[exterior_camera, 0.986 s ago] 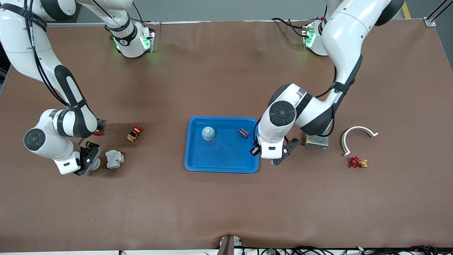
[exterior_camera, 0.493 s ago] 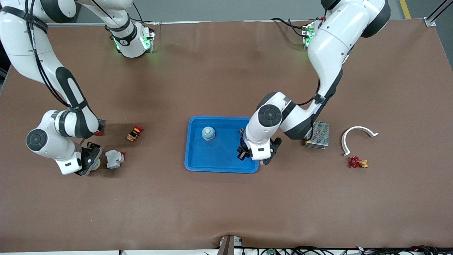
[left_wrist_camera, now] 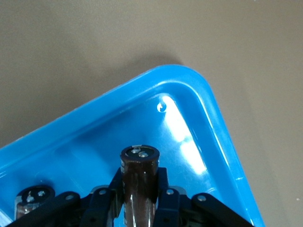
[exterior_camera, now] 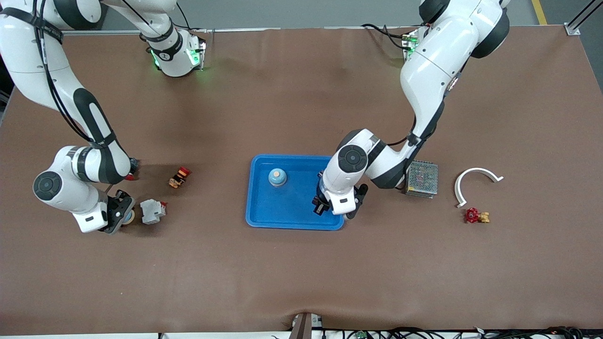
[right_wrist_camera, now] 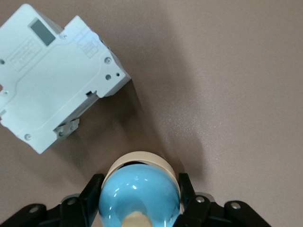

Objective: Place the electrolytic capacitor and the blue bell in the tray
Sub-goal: 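Place the capacitor in the tray with the left gripper while the right lifts the bell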

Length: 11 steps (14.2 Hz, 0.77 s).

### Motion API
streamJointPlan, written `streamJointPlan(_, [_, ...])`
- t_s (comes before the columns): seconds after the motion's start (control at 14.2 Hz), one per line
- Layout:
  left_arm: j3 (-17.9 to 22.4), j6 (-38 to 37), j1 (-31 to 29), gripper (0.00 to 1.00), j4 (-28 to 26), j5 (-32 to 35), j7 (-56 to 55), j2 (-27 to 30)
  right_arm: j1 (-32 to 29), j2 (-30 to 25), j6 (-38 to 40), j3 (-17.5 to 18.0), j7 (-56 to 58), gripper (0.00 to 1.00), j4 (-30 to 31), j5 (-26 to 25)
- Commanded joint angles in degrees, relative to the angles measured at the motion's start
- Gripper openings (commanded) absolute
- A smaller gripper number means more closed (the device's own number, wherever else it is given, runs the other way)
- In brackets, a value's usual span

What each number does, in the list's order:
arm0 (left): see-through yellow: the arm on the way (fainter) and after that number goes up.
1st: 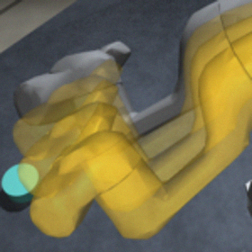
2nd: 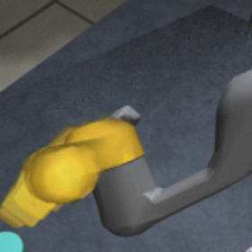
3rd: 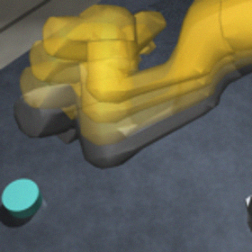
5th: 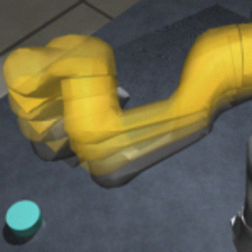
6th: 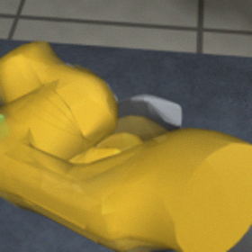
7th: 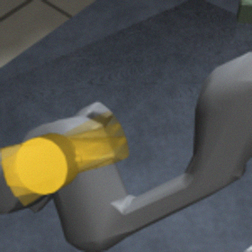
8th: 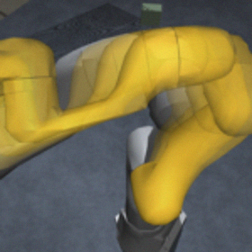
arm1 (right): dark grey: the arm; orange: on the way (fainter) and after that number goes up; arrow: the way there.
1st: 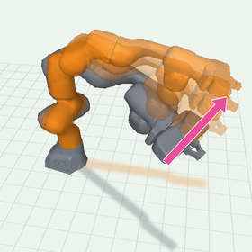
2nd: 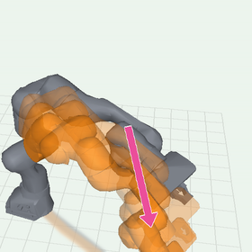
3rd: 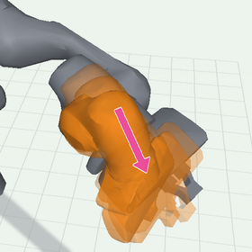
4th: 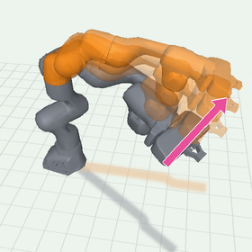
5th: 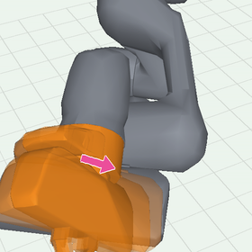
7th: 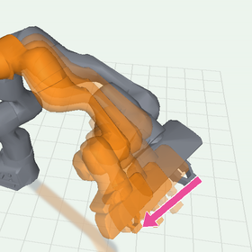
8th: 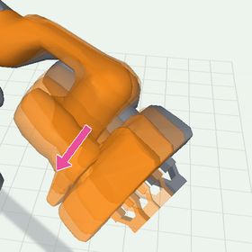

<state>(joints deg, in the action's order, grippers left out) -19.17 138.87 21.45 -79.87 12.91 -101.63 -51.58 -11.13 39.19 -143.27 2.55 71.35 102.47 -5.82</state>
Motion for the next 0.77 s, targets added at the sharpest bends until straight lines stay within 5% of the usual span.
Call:
streamJointPlan(0.0, [0.6,0.3,0.5,0.65,1.7,-0.2,-0.9,-0.7,-1.5,-0.3,0.5,1.8,-0.1,0.35,-0.4,0.0])
streamJointPlan(0.07, [0.6,0.3,0.4,1.00,1.7,-0.2,-0.8,-0.5,-1.4,-0.6,1.1,2.4,-0.4,0.35,-0.5,0.6])
streamJointPlan(0.28, [0.6,-0.9,-0.1,1.00,1.7,0.2,-0.3,1.2,-0.7,-1.9,9.3,2.8,-0.9,0.36,-4.6,5.0])
streamJointPlan(0.7, [0.6,-10.9,-3.3,1.00,1.8,0.5,7.7,8.0,5.9,-5.2,31.5,2.6,-16.8,0.35,-18.6,4.9])
